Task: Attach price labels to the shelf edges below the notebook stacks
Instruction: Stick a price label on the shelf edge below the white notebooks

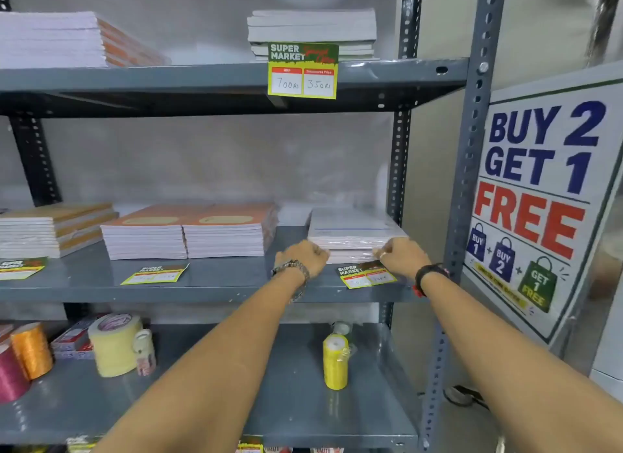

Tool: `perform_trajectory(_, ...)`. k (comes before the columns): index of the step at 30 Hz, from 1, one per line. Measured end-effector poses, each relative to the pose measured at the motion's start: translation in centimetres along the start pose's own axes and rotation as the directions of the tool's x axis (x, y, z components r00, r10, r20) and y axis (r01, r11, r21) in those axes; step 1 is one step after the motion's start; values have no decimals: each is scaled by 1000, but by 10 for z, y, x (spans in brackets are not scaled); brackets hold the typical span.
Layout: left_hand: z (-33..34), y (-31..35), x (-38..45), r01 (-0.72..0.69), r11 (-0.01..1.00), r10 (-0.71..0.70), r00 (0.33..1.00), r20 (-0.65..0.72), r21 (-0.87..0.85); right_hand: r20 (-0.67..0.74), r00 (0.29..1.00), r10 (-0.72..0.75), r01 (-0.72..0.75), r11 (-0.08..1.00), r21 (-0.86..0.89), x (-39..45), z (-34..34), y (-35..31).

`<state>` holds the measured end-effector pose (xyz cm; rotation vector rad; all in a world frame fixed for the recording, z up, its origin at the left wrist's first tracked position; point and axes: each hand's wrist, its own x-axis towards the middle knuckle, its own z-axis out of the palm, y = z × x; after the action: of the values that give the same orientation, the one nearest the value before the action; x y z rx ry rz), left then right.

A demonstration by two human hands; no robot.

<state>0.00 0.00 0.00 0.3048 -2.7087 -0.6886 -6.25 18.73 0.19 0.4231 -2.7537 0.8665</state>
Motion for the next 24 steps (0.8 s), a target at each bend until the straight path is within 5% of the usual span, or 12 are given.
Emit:
perform_trajectory(3,26,-9,1,27,1000,-27,1000,7,2,91,991,95,-103,991,82,7,11,17)
perform_trajectory(10,56,-14,4,48,999,-52,968,-246,-24,87,985,151,-170,945,281,24,24,29)
perform_trajectory(19,47,-21,2,-19,982,-4,993,-119,-187,156,984,83,-154,839,522,10,11,36)
perform_trajectory(24,44,-33,-19,-246,960,228,964,-139,-136,260,963,-74,4,965,262,-27,-9,45)
